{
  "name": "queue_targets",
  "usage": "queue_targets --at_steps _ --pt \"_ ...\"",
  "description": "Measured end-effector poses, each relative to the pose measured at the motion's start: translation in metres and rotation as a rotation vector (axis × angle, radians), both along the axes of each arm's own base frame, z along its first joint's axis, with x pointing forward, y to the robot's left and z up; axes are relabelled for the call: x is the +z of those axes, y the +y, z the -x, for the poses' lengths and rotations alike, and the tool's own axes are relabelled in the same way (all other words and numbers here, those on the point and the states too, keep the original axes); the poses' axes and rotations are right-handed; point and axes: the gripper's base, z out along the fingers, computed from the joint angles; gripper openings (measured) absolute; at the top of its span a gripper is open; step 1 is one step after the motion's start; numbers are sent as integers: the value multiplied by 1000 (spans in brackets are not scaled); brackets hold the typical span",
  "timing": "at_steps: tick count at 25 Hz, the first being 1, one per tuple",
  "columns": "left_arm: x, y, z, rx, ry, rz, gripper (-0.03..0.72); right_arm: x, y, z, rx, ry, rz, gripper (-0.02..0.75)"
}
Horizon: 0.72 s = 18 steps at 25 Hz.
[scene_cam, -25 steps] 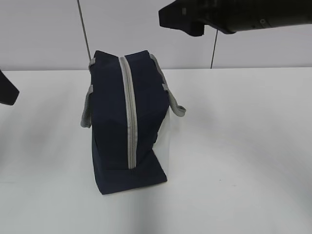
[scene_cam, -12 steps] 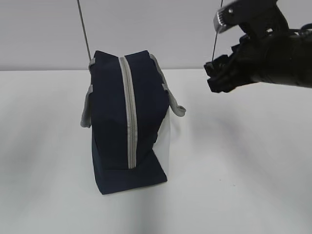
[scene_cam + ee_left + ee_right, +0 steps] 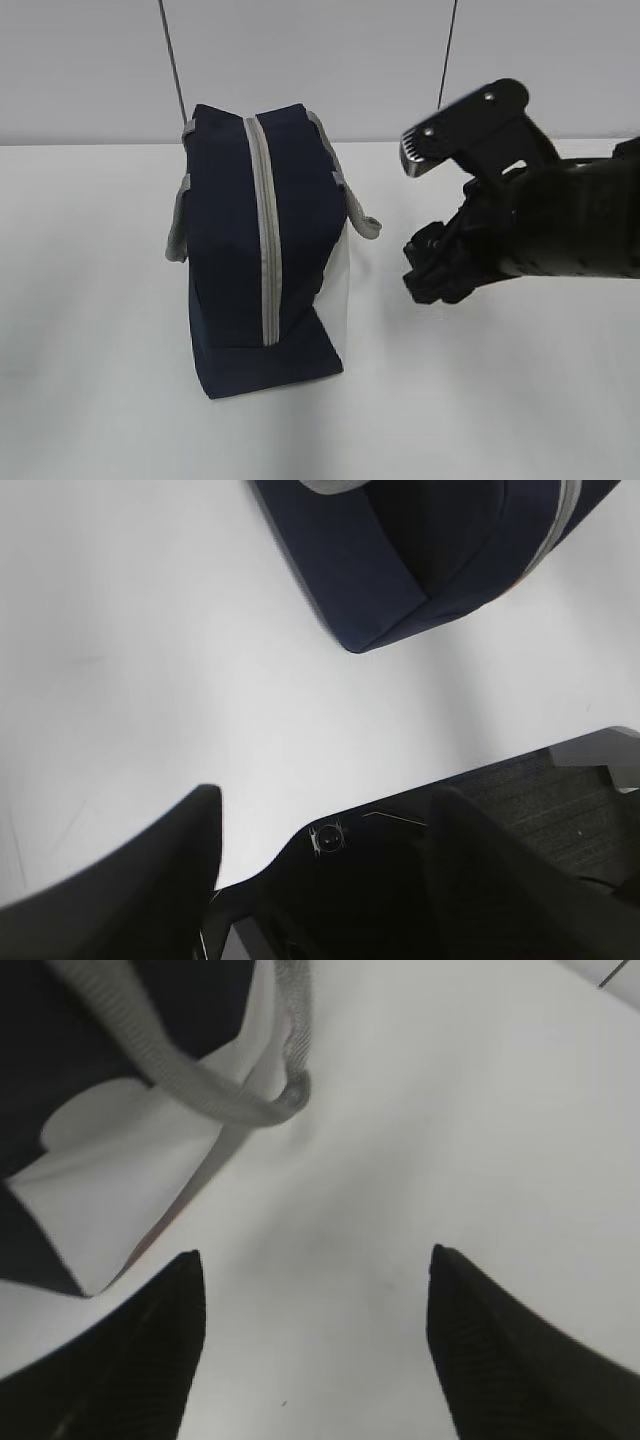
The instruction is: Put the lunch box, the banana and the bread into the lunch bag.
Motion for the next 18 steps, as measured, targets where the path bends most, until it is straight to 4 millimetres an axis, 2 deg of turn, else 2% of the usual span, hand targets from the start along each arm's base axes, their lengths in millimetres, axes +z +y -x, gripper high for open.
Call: queue_targets --at_steps 5,9,14,18 --pt "3 1 10 -3 -9 -2 442 1 8 21 34 150 -39 512" --pt "6 2 20 -6 -32 -1 442 21 6 39 95 179 -124 512" --pt "10 5 41 -6 -102 7 442 52 -11 66 100 169 -176 511" --pt "-2 7 62 -5 -141 7 442 74 -31 94 87 167 -202 512"
